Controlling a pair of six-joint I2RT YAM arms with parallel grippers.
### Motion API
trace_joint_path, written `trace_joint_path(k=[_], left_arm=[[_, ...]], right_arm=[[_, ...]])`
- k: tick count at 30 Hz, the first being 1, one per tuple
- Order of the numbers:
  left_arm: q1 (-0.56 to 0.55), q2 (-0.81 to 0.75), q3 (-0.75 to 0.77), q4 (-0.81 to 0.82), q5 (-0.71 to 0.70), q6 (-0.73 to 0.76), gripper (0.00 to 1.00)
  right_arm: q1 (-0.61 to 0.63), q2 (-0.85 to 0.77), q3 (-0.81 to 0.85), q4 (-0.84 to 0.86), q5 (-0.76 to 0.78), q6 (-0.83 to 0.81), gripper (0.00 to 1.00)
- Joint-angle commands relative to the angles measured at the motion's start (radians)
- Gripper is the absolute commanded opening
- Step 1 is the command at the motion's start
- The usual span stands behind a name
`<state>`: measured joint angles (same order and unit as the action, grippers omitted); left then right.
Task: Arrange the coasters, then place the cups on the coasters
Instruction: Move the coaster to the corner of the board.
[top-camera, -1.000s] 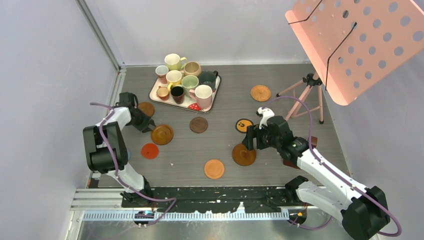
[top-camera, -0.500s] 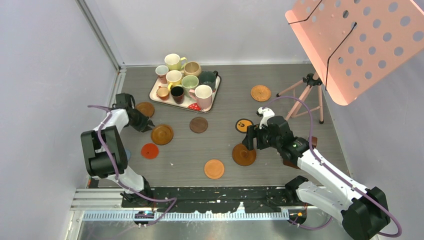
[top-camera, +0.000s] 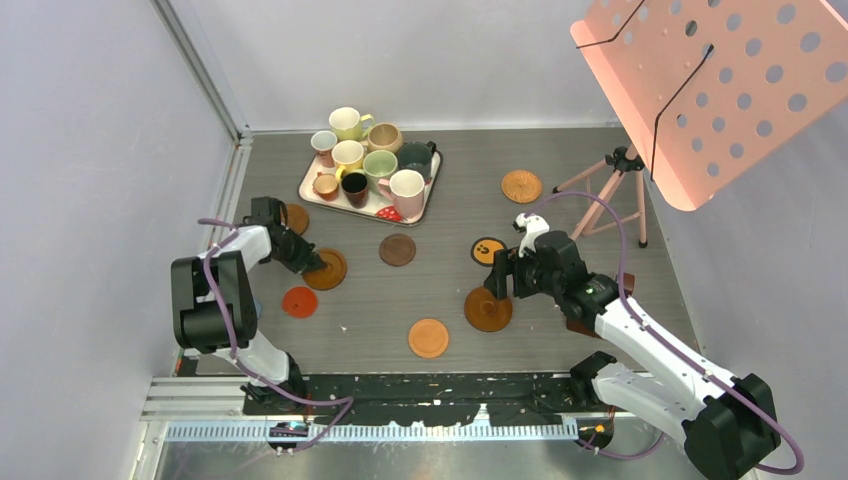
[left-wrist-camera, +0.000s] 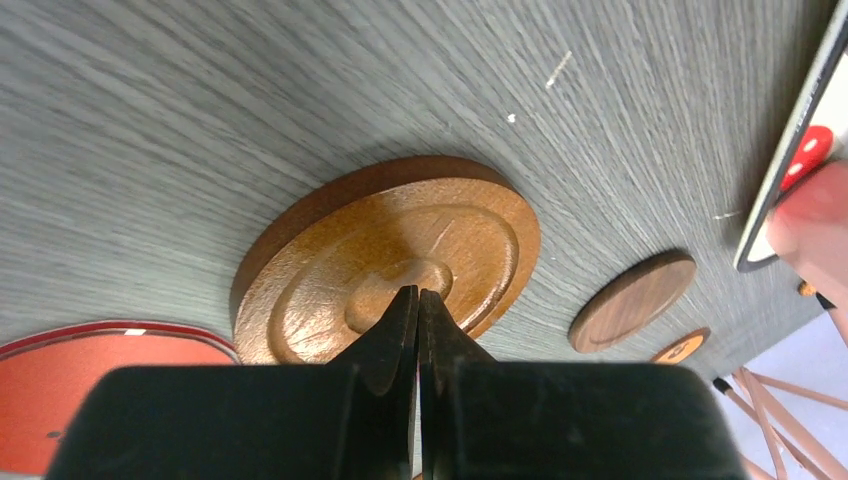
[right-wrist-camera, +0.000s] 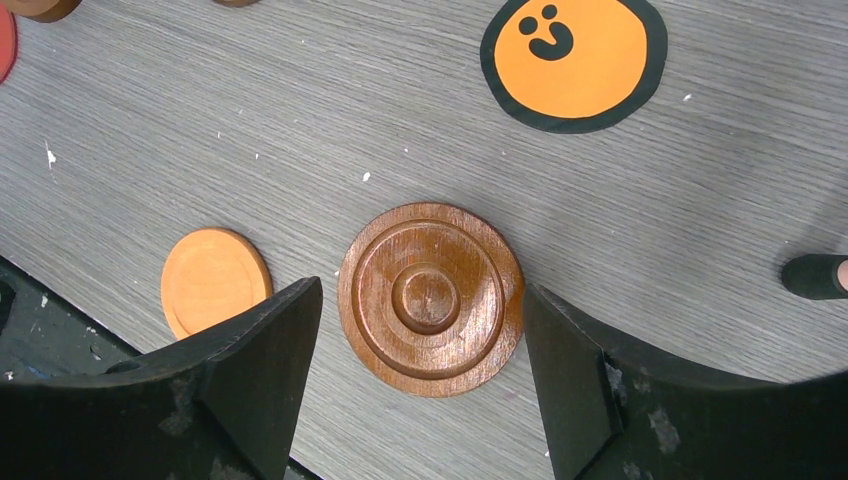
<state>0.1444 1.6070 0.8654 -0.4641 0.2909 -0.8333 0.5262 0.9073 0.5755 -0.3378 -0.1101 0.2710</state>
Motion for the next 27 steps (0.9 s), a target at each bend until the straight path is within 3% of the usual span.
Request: trace_joint_path(k=[1, 6, 19, 27], left_arm=[[0.003, 0.011, 0.09, -0.089, -0.102, 0.001, 0.0], [0.003, 0.082, 0.174, -0.21, -0.17, 0.03, 0.0], [0.069, 0.144, 0.228, -0.202, -0.187, 0.039, 0.0], [0.13, 0.175, 0.306, -0.267, -0.266, 0.064, 0.0]], right_arm=[[0.003, -0.028, 0.042, 0.02, 0.008, -0.003, 0.8], [0.003, -0.037, 0.041, 0.017, 0.012, 0.0, 0.8], [0.004, -0.055, 0.06, -0.006, 0.023, -0.006, 0.8], [0.004, -0.067, 0.064, -0.018, 0.032, -0.009, 0.8]])
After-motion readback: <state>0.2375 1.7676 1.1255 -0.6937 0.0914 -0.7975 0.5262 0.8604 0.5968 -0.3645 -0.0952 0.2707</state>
